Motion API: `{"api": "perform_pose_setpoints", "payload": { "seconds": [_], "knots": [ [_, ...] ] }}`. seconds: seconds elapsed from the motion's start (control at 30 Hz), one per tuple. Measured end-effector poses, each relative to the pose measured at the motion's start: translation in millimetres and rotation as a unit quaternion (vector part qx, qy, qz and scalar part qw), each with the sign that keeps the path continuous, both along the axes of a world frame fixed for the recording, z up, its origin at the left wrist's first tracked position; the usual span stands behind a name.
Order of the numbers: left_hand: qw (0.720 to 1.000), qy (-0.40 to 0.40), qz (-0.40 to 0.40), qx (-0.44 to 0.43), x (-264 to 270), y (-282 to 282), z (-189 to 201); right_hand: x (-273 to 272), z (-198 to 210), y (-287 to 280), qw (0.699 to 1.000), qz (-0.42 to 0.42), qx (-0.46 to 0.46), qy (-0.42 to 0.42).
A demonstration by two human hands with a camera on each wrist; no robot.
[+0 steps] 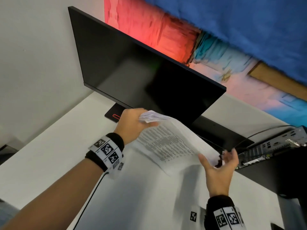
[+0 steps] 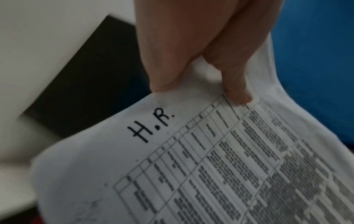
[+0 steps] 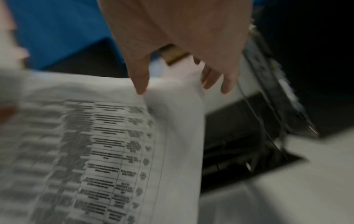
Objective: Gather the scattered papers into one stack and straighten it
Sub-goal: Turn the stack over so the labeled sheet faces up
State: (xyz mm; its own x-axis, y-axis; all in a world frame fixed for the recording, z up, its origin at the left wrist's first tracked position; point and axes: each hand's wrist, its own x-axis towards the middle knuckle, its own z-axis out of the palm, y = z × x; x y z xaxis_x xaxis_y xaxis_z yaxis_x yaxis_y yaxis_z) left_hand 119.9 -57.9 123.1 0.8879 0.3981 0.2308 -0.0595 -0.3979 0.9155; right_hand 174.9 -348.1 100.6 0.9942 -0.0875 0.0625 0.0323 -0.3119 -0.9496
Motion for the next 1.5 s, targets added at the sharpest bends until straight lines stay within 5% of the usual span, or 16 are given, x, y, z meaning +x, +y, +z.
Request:
{"api": "perform_pose_setpoints", "payload": {
  "seconds": [0.1,0.23,0.3,0.4,0.47,0.53,0.6,0.67,0.8,0.97,1.1,1.3,1.5],
  "knots": [
    [0.949,-0.089,-0.039,0.298,9.7,-14.1,51.1,-10.9,33.4,28.2,0.979,0.146,-0.091,-0.113],
    [0.905,-0.119,-0.085,0.399,14.2,-38.6,94.6,-10.7,51.7,55.6,0.967,0.200,-0.080,-0.135],
    [0.924,-0.139,-0.052,0.352,10.7,-37.7,98.3,-12.5,48.7,57.5,0.974,0.175,-0.045,-0.138],
    [0.951,-0.129,0.115,0.255,1.2,-17.6,77.7,-17.0,37.4,46.9,0.984,0.150,0.043,-0.090],
    [0.977,-0.083,0.178,0.082,-6.6,-4.1,51.4,-19.1,32.1,38.3,0.984,0.141,0.093,-0.061],
    [0.985,0.013,0.113,-0.127,-12.2,-3.3,25.8,-21.4,29.6,35.4,0.982,0.135,0.126,-0.046],
    [0.969,0.053,0.008,-0.243,-14.7,-10.0,5.8,-24.1,28.2,36.9,0.976,0.141,0.163,-0.030],
    [0.968,0.035,-0.022,-0.247,-15.9,-24.2,-2.8,-26.4,24.7,42.1,0.975,0.130,0.179,-0.028],
    [0.966,-0.017,0.060,-0.251,-20.0,-48.2,-25.6,-29.8,-4.2,50.1,0.978,0.093,0.188,-0.021],
    [0.975,0.071,0.107,-0.183,-36.2,-60.2,-89.0,-35.9,-59.1,51.0,0.974,0.131,0.153,0.101],
    [0.984,0.076,0.112,-0.117,-42.9,-57.2,-107.2,-28.4,-68.5,54.9,0.974,0.151,0.131,0.104],
    [0.980,0.060,0.146,-0.119,-63.1,-15.4,-91.7,-29.8,-58.9,77.8,0.971,0.210,0.079,0.085],
    [0.974,0.142,0.141,-0.107,-126.5,81.3,-88.3,-47.1,-71.8,116.9,0.935,0.302,0.030,0.182]
  ]
}}
